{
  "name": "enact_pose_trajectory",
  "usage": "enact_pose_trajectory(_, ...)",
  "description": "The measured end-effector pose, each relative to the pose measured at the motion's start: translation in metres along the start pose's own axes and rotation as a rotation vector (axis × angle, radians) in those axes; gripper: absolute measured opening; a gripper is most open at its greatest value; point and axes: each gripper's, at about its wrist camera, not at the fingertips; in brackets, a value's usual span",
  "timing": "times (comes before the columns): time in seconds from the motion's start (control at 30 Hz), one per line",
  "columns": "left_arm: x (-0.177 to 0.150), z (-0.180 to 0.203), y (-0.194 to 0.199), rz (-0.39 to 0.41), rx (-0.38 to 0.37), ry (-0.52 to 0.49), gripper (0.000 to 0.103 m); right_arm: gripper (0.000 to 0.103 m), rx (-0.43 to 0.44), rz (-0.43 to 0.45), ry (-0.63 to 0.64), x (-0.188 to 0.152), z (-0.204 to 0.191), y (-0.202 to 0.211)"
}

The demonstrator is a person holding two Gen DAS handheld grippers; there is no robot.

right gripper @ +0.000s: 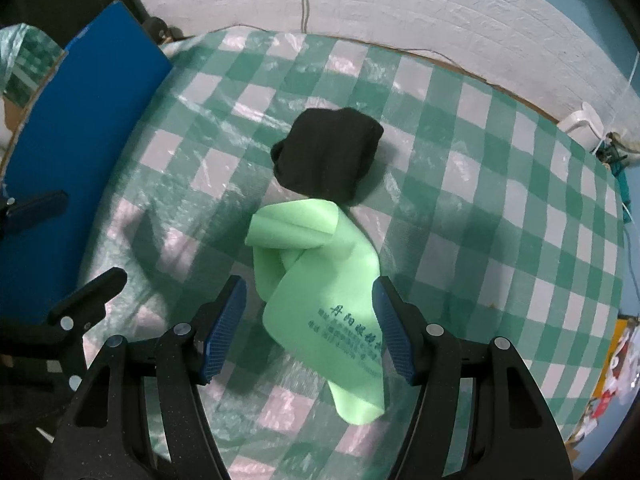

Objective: Organize soft objects
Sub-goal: 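Grasp the light-green cloth with the right tool while the left tool grasps the black sock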

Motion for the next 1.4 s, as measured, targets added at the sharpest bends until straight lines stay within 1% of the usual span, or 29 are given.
enact_pose_trajectory(0.33,0.005,-0.007,-0.023,-0.038,-0.011,0.023,0.077,0.065,-0.01,-0.041,-0.015,0.003,0.005,-0.029)
enact_pose_trajectory(0.5,0.005,-0.01,-0.031,-0.057,-0.019,0.031,0.077,0.065,-0.024,-0.044,-0.007,0.006,0.003,-0.04)
enact_pose_trajectory(0.63,0.003,-0.009,-0.035,-0.066,-0.023,0.037,0.077,0.065,-0.054,-0.025,0.026,0.003,0.002,-0.04)
enact_pose_trajectory(0.73,0.003,-0.009,-0.034,-0.064,-0.026,0.038,0.077,0.064,-0.053,-0.008,0.038,0.0,-0.001,-0.038)
enact_pose_trajectory(0.77,0.004,-0.009,-0.034,-0.062,-0.027,0.038,0.077,0.062,-0.048,-0.005,0.037,-0.002,-0.001,-0.037)
enact_pose_trajectory(0.8,0.005,-0.009,-0.033,-0.06,-0.028,0.037,0.077,0.056,-0.045,-0.004,0.04,-0.003,-0.002,-0.037)
enact_pose_trajectory(0.83,0.005,-0.009,-0.033,-0.058,-0.028,0.035,0.077,0.046,-0.045,-0.004,0.046,-0.003,-0.003,-0.036)
enact_pose_trajectory(0.87,0.005,-0.009,-0.033,-0.057,-0.028,0.034,0.077,0.04,-0.045,-0.004,0.051,-0.003,-0.003,-0.034)
enact_pose_trajectory(0.9,0.005,-0.01,-0.033,-0.056,-0.027,0.035,0.077,0.025,-0.046,-0.005,0.053,-0.005,-0.005,-0.033)
enact_pose_trajectory(0.93,0.004,-0.009,-0.032,-0.055,-0.026,0.036,0.077,0.013,-0.048,-0.008,0.053,-0.006,-0.005,-0.033)
enact_pose_trajectory(1.03,0.005,-0.009,-0.03,-0.053,-0.025,0.038,0.077,0.008,-0.036,-0.016,0.053,-0.008,-0.004,-0.03)
enact_pose_trajectory(1.13,0.007,-0.006,-0.028,-0.05,-0.025,0.041,0.077,0.006,-0.02,-0.024,0.05,-0.008,0.0,-0.03)
enact_pose_trajectory(1.3,0.012,0.002,-0.025,-0.034,-0.029,0.039,0.077,0.006,-0.048,-0.012,0.025,-0.014,0.013,-0.023)
enact_pose_trajectory(1.4,0.017,0.007,-0.024,-0.028,-0.04,0.033,0.08,0.006,-0.053,-0.001,-0.018,-0.017,0.03,-0.016)
Point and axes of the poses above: each gripper's, at about its wrist camera, not at the fingertips, and y roughly against the way its jaws point, z to its right, x to its top, and after that the axes turned 9 degrees about -x, right-handed
